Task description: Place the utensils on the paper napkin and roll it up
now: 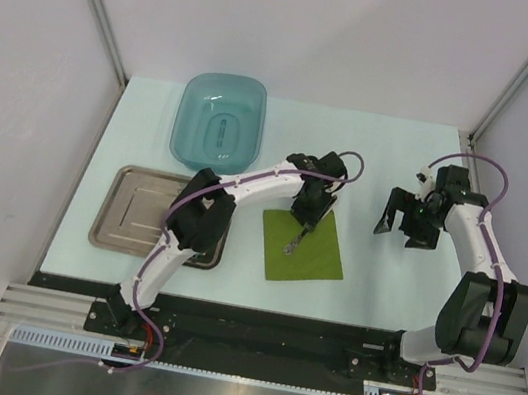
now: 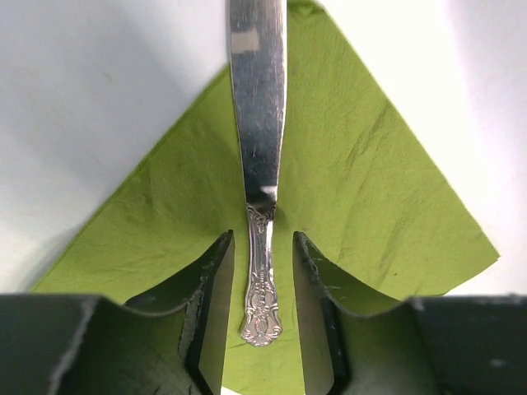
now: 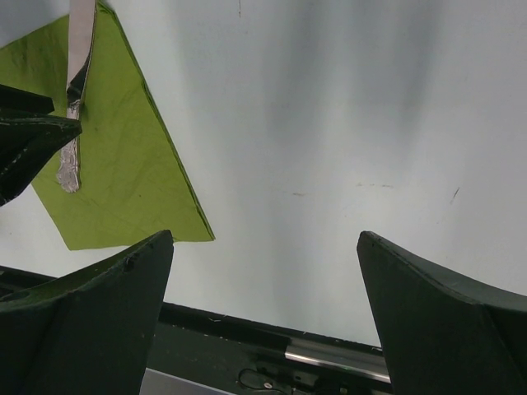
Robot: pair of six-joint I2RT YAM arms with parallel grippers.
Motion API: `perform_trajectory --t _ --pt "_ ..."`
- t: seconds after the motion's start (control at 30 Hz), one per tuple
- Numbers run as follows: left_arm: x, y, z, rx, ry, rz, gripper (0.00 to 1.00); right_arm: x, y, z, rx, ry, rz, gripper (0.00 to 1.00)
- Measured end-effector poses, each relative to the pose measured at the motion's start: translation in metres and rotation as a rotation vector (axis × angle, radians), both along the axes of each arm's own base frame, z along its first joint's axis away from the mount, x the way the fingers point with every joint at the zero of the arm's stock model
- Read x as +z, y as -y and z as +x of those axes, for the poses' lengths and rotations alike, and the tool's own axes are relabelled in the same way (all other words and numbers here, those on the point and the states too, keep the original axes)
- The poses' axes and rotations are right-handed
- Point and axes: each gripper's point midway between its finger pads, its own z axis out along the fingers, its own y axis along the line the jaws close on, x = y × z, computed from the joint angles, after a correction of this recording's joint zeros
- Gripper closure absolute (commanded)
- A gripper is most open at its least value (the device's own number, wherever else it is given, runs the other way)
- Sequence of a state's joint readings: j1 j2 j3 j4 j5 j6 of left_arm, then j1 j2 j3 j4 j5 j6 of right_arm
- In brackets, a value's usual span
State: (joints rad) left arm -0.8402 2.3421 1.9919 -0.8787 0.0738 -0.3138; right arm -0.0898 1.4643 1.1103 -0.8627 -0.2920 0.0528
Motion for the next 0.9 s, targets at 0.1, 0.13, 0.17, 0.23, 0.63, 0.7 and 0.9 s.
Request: perform_trajectory --t 0.1,0.13,0.17,0.23,0.63,0.7,0.9 --pt "0.011 0.001 0.007 0.006 0.033 -0.007 0.59 0.004 0.001 0.002 0.0 0.005 -0.001 0.0" --pt "0.017 0.001 0.009 0.008 0.047 -0.014 0.59 0.006 0.001 0.004 0.0 0.011 -0.002 0.0" --pt "0.026 0.0 0.011 0.009 0.063 -0.022 0.59 0.009 0.002 0.006 0.0 0.019 -0.003 0.0" --pt "0.052 -0.006 0.013 0.016 0.102 -0.053 0.59 0.015 0.002 0.01 0.001 0.034 -0.002 0.0" --pt "0.133 -0.23 -0.005 0.459 0.244 -0.18 0.55 0.033 -0.007 0.011 0.024 0.087 0.042 0.0" --pt "0.111 -0.26 -0.011 0.544 0.211 -0.122 0.57 0.036 -0.007 0.011 0.026 0.101 0.043 0.0" --pt "0.066 -0.297 -0.035 0.655 0.115 0.003 0.65 0.038 -0.008 0.01 0.028 0.105 0.043 0.0"
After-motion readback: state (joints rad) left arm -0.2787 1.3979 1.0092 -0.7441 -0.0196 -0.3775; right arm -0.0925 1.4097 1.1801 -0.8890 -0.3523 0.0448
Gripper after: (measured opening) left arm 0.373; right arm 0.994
